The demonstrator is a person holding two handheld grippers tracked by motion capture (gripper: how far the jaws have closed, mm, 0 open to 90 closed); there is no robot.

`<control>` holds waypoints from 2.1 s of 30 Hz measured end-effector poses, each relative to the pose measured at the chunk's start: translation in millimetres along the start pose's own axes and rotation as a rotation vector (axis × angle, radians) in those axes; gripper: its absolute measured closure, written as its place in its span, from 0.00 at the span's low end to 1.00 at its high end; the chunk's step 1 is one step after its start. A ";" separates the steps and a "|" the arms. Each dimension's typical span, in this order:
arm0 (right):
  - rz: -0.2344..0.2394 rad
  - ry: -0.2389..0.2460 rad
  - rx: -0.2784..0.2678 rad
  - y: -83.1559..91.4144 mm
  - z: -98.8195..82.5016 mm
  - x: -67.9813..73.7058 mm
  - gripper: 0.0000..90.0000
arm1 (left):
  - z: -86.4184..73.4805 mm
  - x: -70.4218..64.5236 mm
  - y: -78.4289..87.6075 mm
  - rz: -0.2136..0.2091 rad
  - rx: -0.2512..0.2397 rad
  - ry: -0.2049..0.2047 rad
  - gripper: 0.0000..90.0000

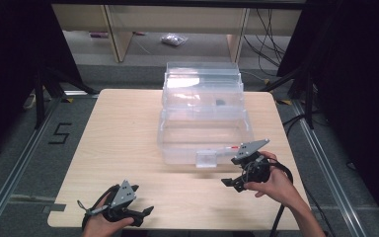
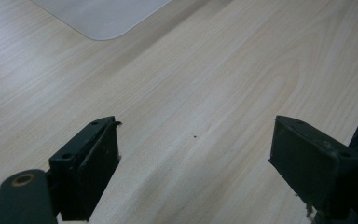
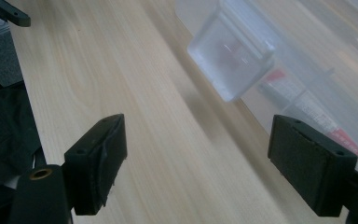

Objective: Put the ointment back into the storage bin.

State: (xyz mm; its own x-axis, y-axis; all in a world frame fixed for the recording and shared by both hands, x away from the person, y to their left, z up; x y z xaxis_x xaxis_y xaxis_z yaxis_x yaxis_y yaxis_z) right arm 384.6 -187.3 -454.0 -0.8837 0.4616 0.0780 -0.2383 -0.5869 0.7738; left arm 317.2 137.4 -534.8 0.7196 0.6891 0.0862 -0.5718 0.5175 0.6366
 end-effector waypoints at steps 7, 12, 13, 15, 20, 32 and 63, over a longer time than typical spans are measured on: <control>0.004 -0.010 -0.013 -6.2 -7.0 4.0 0.23 | -0.1 -0.3 -0.1 -0.003 0.001 -0.001 0.17; 0.006 -0.024 -0.015 -13.5 -13.6 6.9 0.23 | -0.1 -0.5 1.1 -0.008 0.002 0.001 0.17; 0.014 -0.022 -0.031 -15.0 -14.2 8.2 0.23 | -0.1 -0.6 1.0 -0.008 0.001 0.002 0.17; 0.015 -0.020 -0.026 -16.6 -17.8 9.5 0.23 | 0.1 -0.8 1.1 -0.009 0.001 0.000 0.17; 0.024 -0.028 -0.028 -22.0 -25.7 13.6 0.23 | 0.2 -0.7 1.3 -0.010 0.000 -0.001 0.17; 0.027 -0.071 -0.044 -28.4 -42.0 18.1 0.23 | 0.5 -1.9 1.0 -0.012 -0.006 0.007 0.17; -0.015 -0.145 -0.086 -22.1 -82.6 25.1 0.19 | 1.3 -3.2 1.9 -0.028 -0.011 0.009 0.17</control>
State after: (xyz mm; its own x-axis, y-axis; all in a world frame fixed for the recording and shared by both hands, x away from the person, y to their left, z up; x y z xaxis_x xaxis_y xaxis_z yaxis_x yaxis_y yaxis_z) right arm 334.3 -217.7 -521.1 -0.8138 0.5582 0.1618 -0.2902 -0.6315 0.7191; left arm 314.3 135.5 -532.8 0.7318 0.6787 0.0611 -0.5556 0.5423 0.6303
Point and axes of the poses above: each handheld gripper's, and its own axes: y roughly backward along the jaws, z roughly out of its top, x roughly to its left, the point moved 6 cm from there along -y, roughly forward along the jaws, and after that the axes turned 4 degrees about z, right-handed, at the moved point
